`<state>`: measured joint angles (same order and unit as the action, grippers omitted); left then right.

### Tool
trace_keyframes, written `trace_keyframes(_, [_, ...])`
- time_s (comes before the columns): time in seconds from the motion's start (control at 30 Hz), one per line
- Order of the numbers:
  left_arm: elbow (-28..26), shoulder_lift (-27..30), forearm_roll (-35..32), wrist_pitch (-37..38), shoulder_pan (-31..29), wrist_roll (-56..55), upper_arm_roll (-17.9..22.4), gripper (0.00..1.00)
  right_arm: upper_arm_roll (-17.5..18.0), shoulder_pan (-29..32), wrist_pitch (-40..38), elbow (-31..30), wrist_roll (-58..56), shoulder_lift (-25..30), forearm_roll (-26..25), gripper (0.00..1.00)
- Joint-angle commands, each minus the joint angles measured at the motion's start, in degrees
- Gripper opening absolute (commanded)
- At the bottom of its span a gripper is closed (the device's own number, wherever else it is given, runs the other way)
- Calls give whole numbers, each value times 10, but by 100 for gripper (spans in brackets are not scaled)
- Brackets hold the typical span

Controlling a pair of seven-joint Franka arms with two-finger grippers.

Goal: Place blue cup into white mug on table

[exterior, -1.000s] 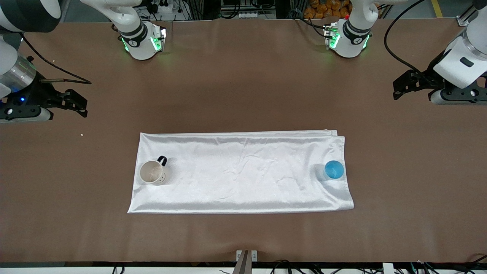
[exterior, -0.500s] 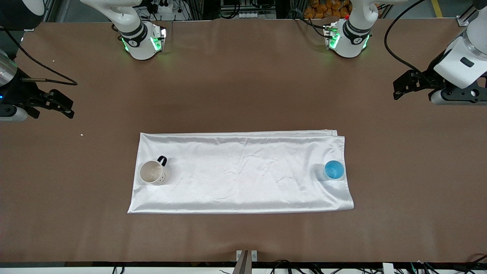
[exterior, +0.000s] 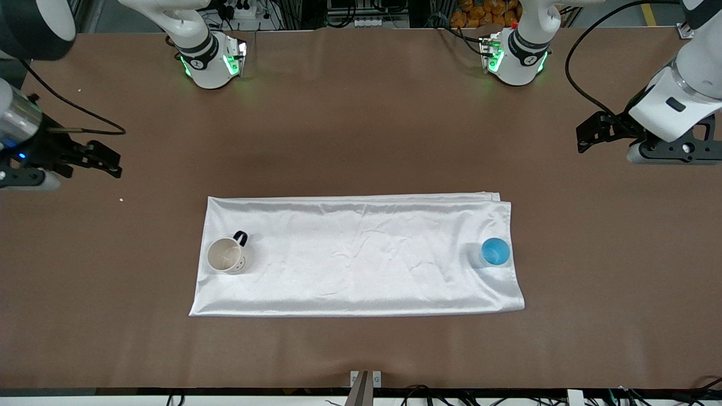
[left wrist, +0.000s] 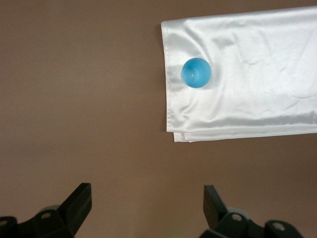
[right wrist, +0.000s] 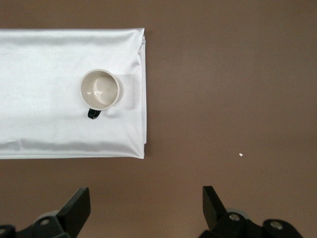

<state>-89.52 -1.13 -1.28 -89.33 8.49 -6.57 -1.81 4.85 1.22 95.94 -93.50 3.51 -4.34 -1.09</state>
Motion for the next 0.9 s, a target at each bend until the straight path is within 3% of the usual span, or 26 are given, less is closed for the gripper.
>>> trace_keyframes(0.0, [12,-6,-17,0,3,-5,0,100,-1,-17,47,-33,12,-46,28,100])
trace_keyframes(0.23, [8,-20,-16,-26,4,-8,-3,100,-1,-54,250,-181,49,-61,33,100])
trace_keyframes(0.37, [8,-38,-17,-43,6,-8,-7,100,-1,-84,333,-229,94,-90,33,100])
trace_keyframes(0.87, [7,-118,-18,-111,16,-9,-13,100,-2,-140,484,-235,193,-208,32,100])
